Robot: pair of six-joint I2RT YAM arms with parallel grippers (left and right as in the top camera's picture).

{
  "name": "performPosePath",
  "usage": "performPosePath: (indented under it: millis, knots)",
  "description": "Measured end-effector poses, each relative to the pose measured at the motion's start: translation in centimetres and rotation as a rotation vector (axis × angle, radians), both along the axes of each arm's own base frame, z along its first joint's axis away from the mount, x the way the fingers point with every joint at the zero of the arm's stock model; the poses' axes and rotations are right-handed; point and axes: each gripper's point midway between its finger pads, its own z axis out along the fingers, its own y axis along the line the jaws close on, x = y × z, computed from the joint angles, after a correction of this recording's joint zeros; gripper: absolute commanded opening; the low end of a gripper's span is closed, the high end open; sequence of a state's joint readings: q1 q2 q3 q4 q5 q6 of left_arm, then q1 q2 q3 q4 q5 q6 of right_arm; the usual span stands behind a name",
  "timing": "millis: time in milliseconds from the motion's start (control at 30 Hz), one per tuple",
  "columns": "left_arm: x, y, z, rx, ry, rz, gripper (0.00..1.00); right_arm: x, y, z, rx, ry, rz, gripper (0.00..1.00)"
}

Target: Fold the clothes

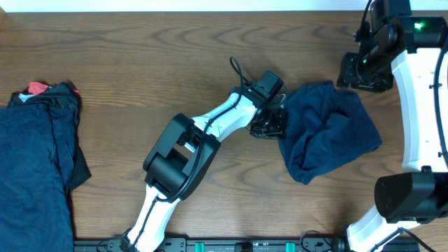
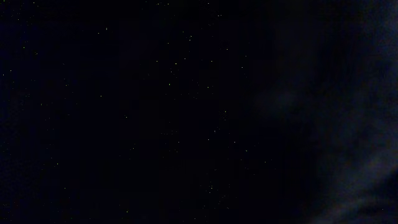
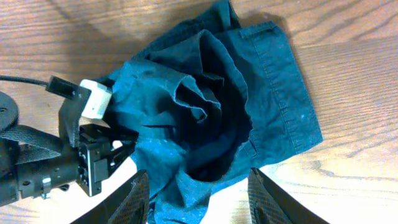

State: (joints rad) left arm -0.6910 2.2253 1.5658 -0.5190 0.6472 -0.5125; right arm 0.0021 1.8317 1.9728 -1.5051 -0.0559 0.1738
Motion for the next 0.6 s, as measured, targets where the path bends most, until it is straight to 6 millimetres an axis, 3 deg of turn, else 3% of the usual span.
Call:
performPosePath:
  millis: [167, 300, 367, 600]
  knots:
    - [0.8, 0.7, -0.4, 0.032, -0.025, 0.021, 0.06, -0.2, 0.0, 0.2, 0.000, 0.003, 0.000, 0.48]
    - [2.5, 3.2, -0.7, 0.068, -0.009, 0.082, 0.06, -0.2, 0.0, 0.2, 0.000, 0.005, 0.000, 0.48]
    - [4.0, 5.7, -0.9, 0.089, 0.011, 0.134, 0.06, -0.2, 0.0, 0.2, 0.000, 0.005, 0.000, 0.48]
    - [9.6, 17.6, -1.3, 0.136, 0.073, 0.357, 0.06, 0.2, 0.0, 0.3, -0.001, -0.015, 0.000, 0.50]
